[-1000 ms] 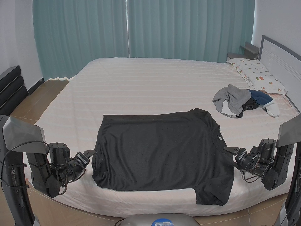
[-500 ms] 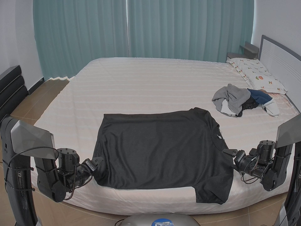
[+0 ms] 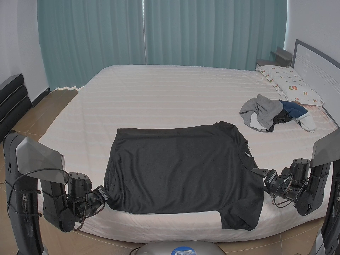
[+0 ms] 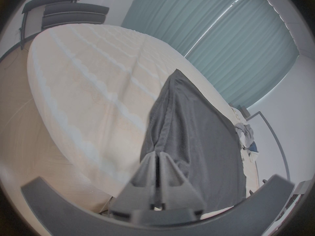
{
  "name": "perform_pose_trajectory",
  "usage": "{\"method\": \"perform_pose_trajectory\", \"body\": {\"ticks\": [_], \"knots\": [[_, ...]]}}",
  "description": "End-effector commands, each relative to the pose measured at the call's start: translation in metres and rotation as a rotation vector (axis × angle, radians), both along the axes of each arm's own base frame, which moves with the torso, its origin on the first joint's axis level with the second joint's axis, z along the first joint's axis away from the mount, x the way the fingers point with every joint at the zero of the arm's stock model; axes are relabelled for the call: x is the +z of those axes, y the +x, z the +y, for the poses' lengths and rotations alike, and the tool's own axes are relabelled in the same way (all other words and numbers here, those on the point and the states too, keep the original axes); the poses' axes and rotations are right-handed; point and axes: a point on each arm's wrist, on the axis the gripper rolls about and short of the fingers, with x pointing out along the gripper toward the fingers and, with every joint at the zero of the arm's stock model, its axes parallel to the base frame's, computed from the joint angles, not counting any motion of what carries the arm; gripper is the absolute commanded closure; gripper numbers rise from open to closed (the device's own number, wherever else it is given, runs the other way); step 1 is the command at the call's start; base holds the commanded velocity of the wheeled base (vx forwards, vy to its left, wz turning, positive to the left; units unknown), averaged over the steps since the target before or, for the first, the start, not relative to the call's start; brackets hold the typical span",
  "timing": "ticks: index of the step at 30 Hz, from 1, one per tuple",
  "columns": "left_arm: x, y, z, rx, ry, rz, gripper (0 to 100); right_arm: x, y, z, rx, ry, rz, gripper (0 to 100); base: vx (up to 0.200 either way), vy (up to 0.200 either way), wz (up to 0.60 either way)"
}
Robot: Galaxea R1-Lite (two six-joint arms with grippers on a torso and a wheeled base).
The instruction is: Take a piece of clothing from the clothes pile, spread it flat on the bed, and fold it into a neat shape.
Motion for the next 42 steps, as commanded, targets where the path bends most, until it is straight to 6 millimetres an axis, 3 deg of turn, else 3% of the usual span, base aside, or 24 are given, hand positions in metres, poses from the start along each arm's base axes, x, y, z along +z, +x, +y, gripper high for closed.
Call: {"method": "perform_pose_trajectory", "body": {"ticks": [1,10,27,31,42], "knots": [[-0.004,-0.003,0.002,0.024,0.024,0.017,100,0.0,0.0,0.0,0.002,0.001,-0.008,0,0.0,0.0,0.0],[-0.005,-0.02,0.009,0.045,0.178,0.042,100,-0.001,0.0,0.0,0.0,-0.002,-0.004,0,0.0,0.0,0.0],[-0.019,-0.034,0.01,0.017,0.24,0.115,100,0.002,-0.011,-0.004,0.023,-0.093,-0.012,0,0.0,0.0,0.0],[-0.02,-0.041,0.012,-0.015,0.278,0.142,100,0.006,-0.011,-0.013,0.006,-0.126,-0.033,0,0.0,0.0,0.0],[-0.031,-0.041,0.012,-0.021,0.29,0.176,100,-0.019,-0.013,-0.014,0.047,-0.186,0.083,0,0.0,0.0,0.0]]}}
